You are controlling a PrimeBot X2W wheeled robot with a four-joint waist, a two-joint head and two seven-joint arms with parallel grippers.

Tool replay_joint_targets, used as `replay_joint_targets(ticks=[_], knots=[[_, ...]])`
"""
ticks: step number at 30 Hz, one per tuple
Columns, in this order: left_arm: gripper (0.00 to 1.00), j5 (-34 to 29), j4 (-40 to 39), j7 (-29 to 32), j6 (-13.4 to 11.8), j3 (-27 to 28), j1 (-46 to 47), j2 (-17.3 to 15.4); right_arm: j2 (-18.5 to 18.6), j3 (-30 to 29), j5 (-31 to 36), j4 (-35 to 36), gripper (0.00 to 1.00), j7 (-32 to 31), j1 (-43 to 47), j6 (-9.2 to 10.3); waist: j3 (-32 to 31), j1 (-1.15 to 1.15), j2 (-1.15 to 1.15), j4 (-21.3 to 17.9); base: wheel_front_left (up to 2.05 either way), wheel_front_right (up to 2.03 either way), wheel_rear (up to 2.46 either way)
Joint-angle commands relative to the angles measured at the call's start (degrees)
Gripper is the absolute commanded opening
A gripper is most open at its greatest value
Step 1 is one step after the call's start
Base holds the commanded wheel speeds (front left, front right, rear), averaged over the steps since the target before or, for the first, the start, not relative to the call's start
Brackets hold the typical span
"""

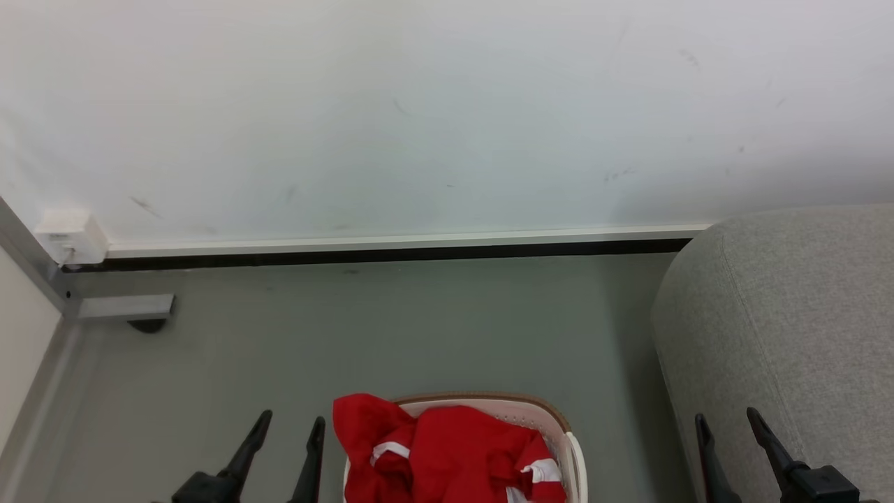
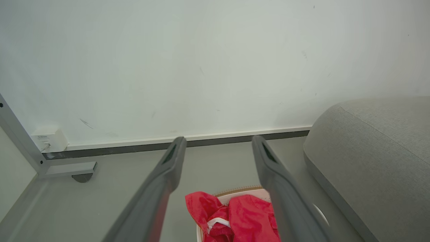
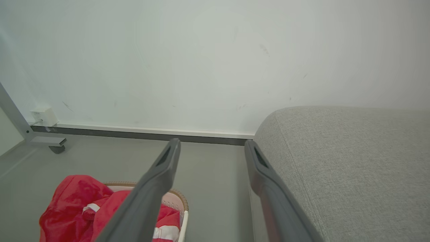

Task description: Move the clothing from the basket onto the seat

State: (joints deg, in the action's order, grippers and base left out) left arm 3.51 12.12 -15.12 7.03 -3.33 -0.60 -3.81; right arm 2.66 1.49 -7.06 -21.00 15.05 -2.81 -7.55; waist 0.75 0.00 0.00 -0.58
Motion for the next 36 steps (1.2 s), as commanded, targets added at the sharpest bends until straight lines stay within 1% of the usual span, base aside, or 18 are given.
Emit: replay_joint_targets(ticks=[1,4,9,12,16,19,22,27,31,36], knots=[[1.00,-0.2,-0.1,-0.1,-0.1,0.3,-0.6,0.0,0.4,0.1,-0.3,0.2,1.00,0.2,-0.2,0.12,0.5,0.00,0.00,-0.3,0.00,0.00,0.00],[1.00,0.1,-0.3,-0.1,0.1,0.2,0.5,0.1,0.4,0.0,-0.5,0.7,1.00,0.2,-1.0,0.12,1.8,0.00,0.00,-0.8,0.00,0.00,0.00],[1.00,0.1,0.3,-0.1,0.3,-1.4,4.6,0.3,0.4,-0.6,-0.5,2.5,1.00,0.1,-3.4,0.12,6.1,0.00,0.00,-1.6,0.00,0.00,0.00],[1.00,-0.2,1.4,-0.1,0.4,-3.3,9.2,0.3,0.4,-1.1,0.3,3.9,1.00,0.1,-5.8,0.12,10.4,0.00,0.00,-2.0,0.00,0.00,0.00],[1.00,-1.2,4.7,-0.1,0.4,-6.5,16.3,0.4,0.4,-1.2,1.0,5.8,1.00,0.1,-9.4,0.12,16.5,0.00,0.00,-2.7,0.00,0.00,0.00],[1.00,-2.2,9.3,-0.1,0.4,-8.8,22.1,0.4,0.3,-1.2,1.2,7.1,1.00,0.1,-12.2,0.12,21.2,0.00,0.00,-3.6,0.00,0.00,0.00],[1.00,-3.3,14.8,1.1,-0.2,-10.7,28.1,0.5,0.3,-0.8,1.3,8.0,1.00,0.1,-14.9,0.12,25.6,0.00,0.00,-4.4,0.00,0.00,0.00],[1.00,-4.9,23.4,4.5,-1.9,-13.1,36.3,0.7,0.3,0.8,0.3,9.4,1.00,0.1,-18.4,0.12,32.0,0.00,0.00,-6.0,0.00,0.00,0.00],[1.00,-5.2,30.7,8.4,-2.8,-14.8,41.4,0.7,0.3,2.1,-0.6,10.1,1.00,0.1,-20.7,0.12,36.2,0.00,0.00,-7.3,0.00,0.00,0.00],[1.00,-5.3,39.0,12.7,-6.4,-15.2,46.1,0.7,0.3,3.2,-1.5,11.3,1.00,0.1,-22.5,0.12,40.0,0.00,0.00,-8.6,0.00,0.00,0.00]])
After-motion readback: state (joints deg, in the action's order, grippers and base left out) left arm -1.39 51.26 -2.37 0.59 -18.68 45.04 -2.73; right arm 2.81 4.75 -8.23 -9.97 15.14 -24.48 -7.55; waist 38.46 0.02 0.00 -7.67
